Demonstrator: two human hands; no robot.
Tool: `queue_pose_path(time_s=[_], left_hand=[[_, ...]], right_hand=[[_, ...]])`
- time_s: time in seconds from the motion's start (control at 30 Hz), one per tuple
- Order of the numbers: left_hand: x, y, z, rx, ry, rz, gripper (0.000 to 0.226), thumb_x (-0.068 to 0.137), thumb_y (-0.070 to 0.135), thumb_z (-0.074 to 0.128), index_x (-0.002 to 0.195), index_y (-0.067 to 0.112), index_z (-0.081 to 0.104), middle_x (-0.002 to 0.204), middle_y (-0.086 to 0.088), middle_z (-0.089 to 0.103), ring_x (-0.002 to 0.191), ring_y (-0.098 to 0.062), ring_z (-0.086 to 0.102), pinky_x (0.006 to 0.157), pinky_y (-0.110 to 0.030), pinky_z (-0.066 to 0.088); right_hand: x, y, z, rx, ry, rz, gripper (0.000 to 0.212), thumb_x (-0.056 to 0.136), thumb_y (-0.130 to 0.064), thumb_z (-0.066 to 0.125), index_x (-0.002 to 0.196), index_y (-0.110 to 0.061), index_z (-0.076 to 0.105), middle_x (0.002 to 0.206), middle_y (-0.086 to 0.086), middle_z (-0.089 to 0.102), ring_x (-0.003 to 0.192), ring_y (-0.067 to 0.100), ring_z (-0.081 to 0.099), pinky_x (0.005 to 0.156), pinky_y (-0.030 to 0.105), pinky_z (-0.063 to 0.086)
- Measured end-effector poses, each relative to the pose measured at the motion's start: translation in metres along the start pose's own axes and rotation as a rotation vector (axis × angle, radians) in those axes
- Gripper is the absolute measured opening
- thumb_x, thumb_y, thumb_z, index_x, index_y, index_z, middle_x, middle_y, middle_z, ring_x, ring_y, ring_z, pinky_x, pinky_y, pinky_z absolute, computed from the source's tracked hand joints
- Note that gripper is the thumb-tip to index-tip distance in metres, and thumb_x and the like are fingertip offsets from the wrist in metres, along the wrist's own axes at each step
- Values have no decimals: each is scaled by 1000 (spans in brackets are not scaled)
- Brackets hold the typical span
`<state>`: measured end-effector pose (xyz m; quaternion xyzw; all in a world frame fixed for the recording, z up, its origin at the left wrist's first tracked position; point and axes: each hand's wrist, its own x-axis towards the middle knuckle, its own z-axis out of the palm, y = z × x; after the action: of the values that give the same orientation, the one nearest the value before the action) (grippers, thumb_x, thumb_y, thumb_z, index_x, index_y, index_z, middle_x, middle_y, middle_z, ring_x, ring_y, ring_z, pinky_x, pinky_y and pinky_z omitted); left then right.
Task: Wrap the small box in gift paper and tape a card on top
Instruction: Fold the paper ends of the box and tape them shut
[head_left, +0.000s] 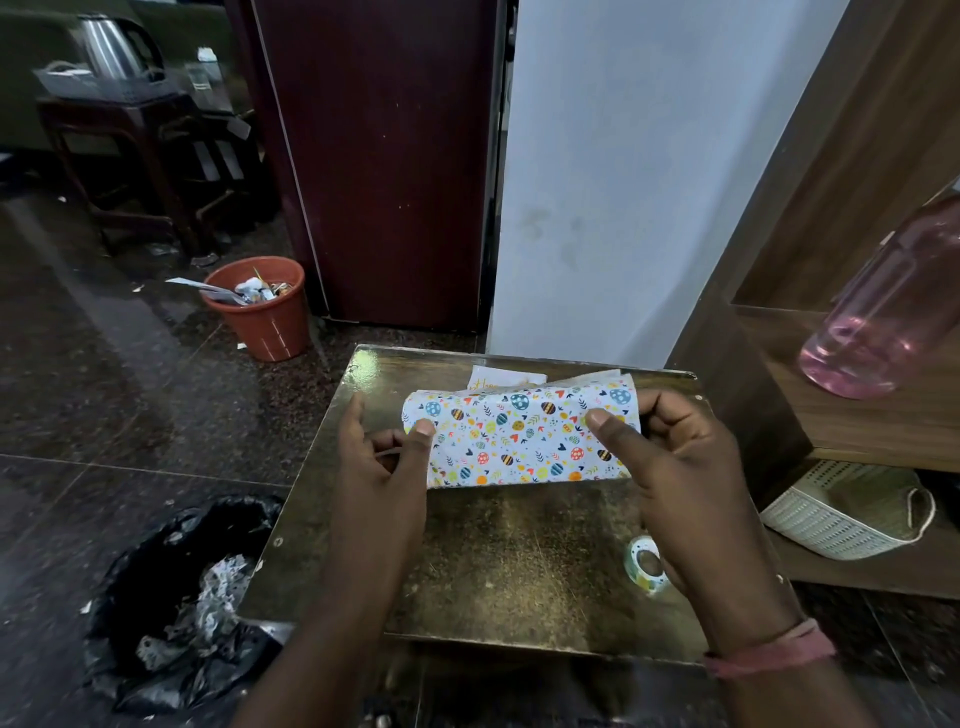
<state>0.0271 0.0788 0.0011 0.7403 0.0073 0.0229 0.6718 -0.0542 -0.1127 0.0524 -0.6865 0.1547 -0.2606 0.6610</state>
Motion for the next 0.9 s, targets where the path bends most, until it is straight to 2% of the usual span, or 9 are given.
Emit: queue_pose_path(time_s=[0.07,0.13,0.3,0.43,0.5,0.6,0.67,0.83,0.9], left_hand=[[-2,4,1,9,18,47,82,94,34,72,161,29,25,114,8,62,102,-5,63,100,-39,54],[-4,6,3,54,5,136,94,85,41,78,161,30,24,125,12,58,115,-7,58,104,-34,50],[-15,14,6,86,-170,262,112,75,57,83,163,39,15,147,23,50,132,15,46,102,-7,39],[-16,16,3,55,-274,285,104,83,45,80,161,47,12,148,27,51,135,8,49,112,-37,45],[-17,16,2,50,-296,303,100,87,34,81,162,44,15,143,23,58,134,1,54,112,-44,47],[-16,13,2,52,-314,339,96,90,15,78,163,34,19,134,16,63,130,-7,58,110,-47,49],[-16,11,2,72,-342,378,95,92,16,76,164,32,17,137,14,60,133,-11,56,111,-48,48],[-22,14,2,69,-410,421,93,94,11,71,164,25,12,164,17,36,149,-2,35,118,-24,36],[-22,12,3,85,-403,450,89,97,15,70,164,29,14,164,17,35,150,-4,34,124,-39,33]], right_hand=[[-1,-4,1,-50,21,-107,9,88,-5,76,87,1,69,83,12,74,74,8,63,71,24,51],[-3,-8,3,-146,21,-211,10,87,-6,78,82,-5,69,76,6,69,70,5,59,69,18,46],[-11,-16,12,-435,-16,-477,25,80,-5,84,77,-19,64,94,-6,63,98,-1,57,86,8,38],[-16,-16,14,-471,-135,-493,22,81,-15,85,82,-27,66,123,-11,54,129,19,49,104,23,37],[-18,-14,16,-474,-183,-501,21,83,-17,84,82,-29,66,134,-11,50,137,22,43,109,33,38],[-18,-14,18,-421,-220,-472,15,82,-20,80,81,-29,68,144,-9,46,143,22,39,114,37,36],[-18,-14,18,-366,-237,-449,18,82,-16,80,81,-28,68,152,-10,42,145,20,39,115,36,36],[-19,-13,21,-276,-328,-412,21,81,1,83,82,-17,72,162,-7,33,148,16,37,120,45,35],[-19,-11,24,-298,-324,-430,20,80,1,84,81,-17,73,162,-5,34,151,17,33,122,43,31]])
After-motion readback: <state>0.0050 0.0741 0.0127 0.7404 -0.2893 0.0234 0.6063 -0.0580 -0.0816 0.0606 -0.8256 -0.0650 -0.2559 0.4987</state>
